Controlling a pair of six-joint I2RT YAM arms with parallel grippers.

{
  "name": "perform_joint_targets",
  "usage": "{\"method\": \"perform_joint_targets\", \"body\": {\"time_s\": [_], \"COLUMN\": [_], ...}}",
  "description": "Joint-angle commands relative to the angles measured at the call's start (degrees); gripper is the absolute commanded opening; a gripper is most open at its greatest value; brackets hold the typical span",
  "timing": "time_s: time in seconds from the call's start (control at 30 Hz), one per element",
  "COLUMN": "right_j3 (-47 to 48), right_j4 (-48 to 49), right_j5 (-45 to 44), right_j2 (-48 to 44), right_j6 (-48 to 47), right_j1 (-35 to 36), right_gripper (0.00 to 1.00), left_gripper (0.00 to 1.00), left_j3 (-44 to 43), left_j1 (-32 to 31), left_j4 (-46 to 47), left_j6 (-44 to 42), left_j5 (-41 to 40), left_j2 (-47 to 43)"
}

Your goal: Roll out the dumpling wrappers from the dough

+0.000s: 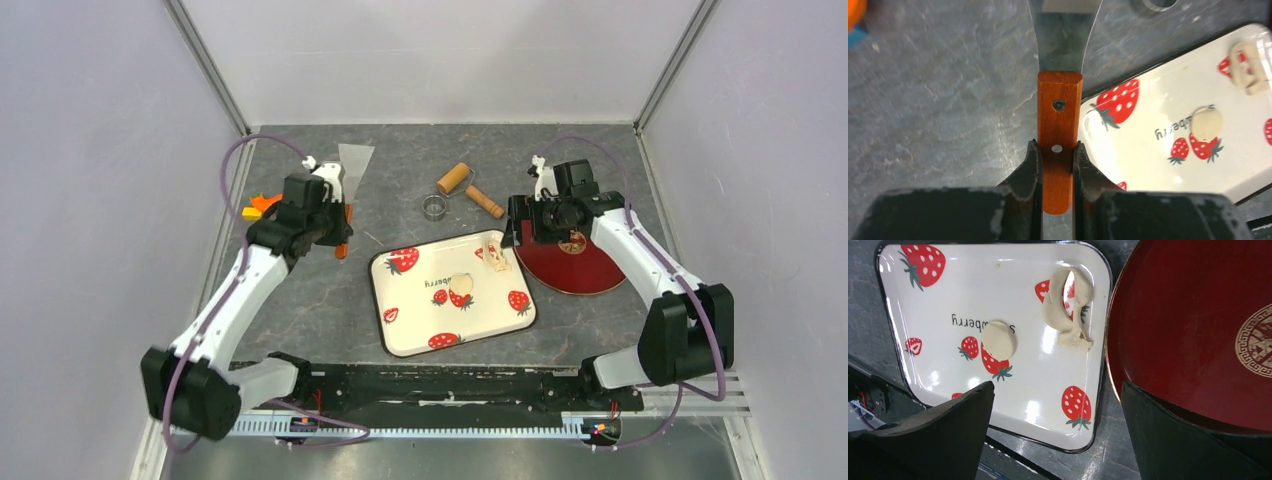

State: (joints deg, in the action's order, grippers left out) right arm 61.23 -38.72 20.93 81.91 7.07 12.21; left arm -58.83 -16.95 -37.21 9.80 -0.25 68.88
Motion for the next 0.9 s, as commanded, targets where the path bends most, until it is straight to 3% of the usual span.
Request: {"method": "perform_joint_targets", "body": {"time_s": [0.0, 0.2, 0.43, 0.53, 0.7, 0.87], "right_j3": [4.5, 6.9, 7.8, 7.6, 6.0, 2.6], "right_j4": [-0.2, -0.2, 0.4, 1.2, 5.0, 10.5], "right_j5": [-2.0, 0.9, 8.3, 11.6, 18.6, 23.8], "right_j2": [-3.5, -3.4, -2.7, -2.5, -2.7, -3.3], "right_j6": [0.0, -0.5, -1.3, -1.2, 1.5, 5.6], "right_j1": [-0.9, -1.3, -1.3, -1.4, -1.1, -0.1], "right_gripper": [0.98, 0.98, 0.98, 0.98, 0.98, 0.98], "left_gripper": [0.02, 0.02, 0.02, 0.02, 0.02, 0.02], "left_j3": [7.1, 18.2, 17.6, 17.5, 18.5, 16.2], "left_j1": [0.2, 0.1, -0.6, -3.4, -13.2, -18.7], "left_j4": [14.2, 25.9, 13.3, 11.8, 11.9, 11.4], "left_j6": [-5.6, -15.5, -33.1, -33.4, -39.2, -37.9], "left_j5": [6.0, 17.5, 35.1, 33.8, 28.0, 21.7], "left_j2": [-10.2, -20.0, -15.3, -13.5, -11.8, -6.9]}}
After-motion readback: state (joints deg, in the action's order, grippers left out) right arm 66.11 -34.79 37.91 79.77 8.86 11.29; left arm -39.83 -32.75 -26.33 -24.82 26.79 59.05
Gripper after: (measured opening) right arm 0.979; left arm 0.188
